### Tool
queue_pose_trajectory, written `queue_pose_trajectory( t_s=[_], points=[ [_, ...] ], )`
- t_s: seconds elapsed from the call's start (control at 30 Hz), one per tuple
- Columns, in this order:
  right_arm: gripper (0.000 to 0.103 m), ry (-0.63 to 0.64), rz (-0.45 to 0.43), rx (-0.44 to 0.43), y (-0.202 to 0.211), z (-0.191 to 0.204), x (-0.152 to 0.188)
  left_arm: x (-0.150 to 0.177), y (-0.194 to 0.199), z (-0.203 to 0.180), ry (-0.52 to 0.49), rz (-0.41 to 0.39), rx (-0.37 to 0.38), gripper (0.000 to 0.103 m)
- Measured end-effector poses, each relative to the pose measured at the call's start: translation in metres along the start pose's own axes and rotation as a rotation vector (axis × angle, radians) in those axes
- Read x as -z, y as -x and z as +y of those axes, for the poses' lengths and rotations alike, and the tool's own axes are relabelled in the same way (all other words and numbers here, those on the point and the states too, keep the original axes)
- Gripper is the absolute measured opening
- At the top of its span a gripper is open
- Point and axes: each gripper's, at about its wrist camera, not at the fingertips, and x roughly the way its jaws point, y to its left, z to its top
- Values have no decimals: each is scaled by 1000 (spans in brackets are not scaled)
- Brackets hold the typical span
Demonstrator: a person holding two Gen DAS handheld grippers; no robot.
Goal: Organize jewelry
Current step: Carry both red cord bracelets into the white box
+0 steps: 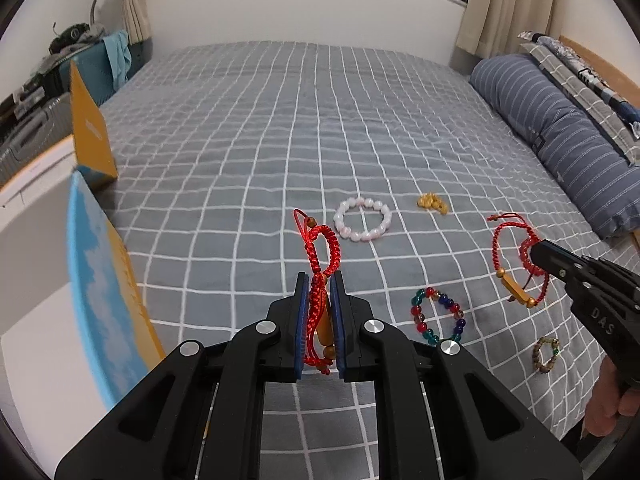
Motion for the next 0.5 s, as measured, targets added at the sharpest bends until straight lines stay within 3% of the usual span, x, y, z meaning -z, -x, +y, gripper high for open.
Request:
queue_pose_trajectory(
  t_s=[0.5],
  points=[
    [5,59,-64,-86,19,62,-39,-9,57,56,65,-58,-75,11]
  ],
)
